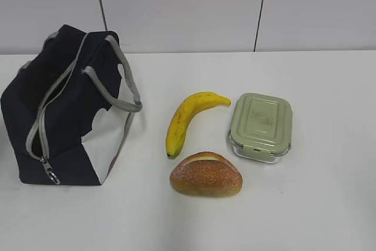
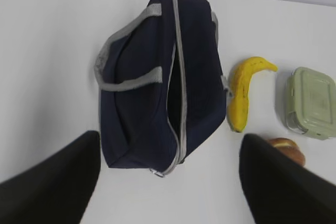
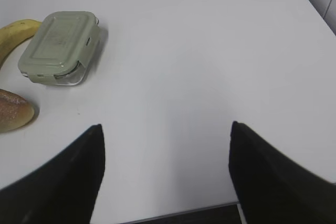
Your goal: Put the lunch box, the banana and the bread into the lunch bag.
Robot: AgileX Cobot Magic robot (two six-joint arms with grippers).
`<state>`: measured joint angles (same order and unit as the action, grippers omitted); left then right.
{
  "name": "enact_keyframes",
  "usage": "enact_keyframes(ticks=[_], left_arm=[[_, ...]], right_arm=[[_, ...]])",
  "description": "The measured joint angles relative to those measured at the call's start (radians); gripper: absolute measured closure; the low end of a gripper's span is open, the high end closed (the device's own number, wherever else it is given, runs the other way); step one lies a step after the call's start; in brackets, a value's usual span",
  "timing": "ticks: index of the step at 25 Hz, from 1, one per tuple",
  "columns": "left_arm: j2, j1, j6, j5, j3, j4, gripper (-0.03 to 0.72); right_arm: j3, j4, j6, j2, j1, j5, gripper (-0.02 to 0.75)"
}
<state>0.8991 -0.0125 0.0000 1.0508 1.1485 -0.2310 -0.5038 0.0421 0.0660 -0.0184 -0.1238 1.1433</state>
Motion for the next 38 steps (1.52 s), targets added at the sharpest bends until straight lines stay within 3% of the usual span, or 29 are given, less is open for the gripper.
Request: enact_keyframes(ticks=[7, 12, 16, 27, 31, 38], left_arm=[[0.308, -0.002, 0.014, 0.055, 0.205, -0.08, 0.146], [0.504, -0.051, 0.015, 0.106, 0.294, -0.052, 0.146], [0.623, -0.088, 0.017, 0.11, 0.325, 0.002, 0.146], [0.765, -0.088, 0.034, 0.015, 0.326, 0.057, 0.211], [0.78, -0.088, 0.05, -0.001, 0.327, 0.058, 0.295], [0.797, -0.088, 0.051, -0.001, 0.327, 0.055, 0.536]], right_arm=[[0.0, 0.0, 0.0, 0.0, 0.0, 0.0, 0.195], [0.0, 0.0, 0.0, 0.0, 0.0, 0.0, 0.195], [0.0, 0.0, 0.0, 0.0, 0.0, 0.0, 0.194], [0.0, 0.0, 0.0, 0.0, 0.0, 0.0, 0.194], [0.0, 0.0, 0.0, 0.0, 0.0, 0.0, 0.194], [0.0, 0.0, 0.0, 0.0, 0.0, 0.0, 0.194]])
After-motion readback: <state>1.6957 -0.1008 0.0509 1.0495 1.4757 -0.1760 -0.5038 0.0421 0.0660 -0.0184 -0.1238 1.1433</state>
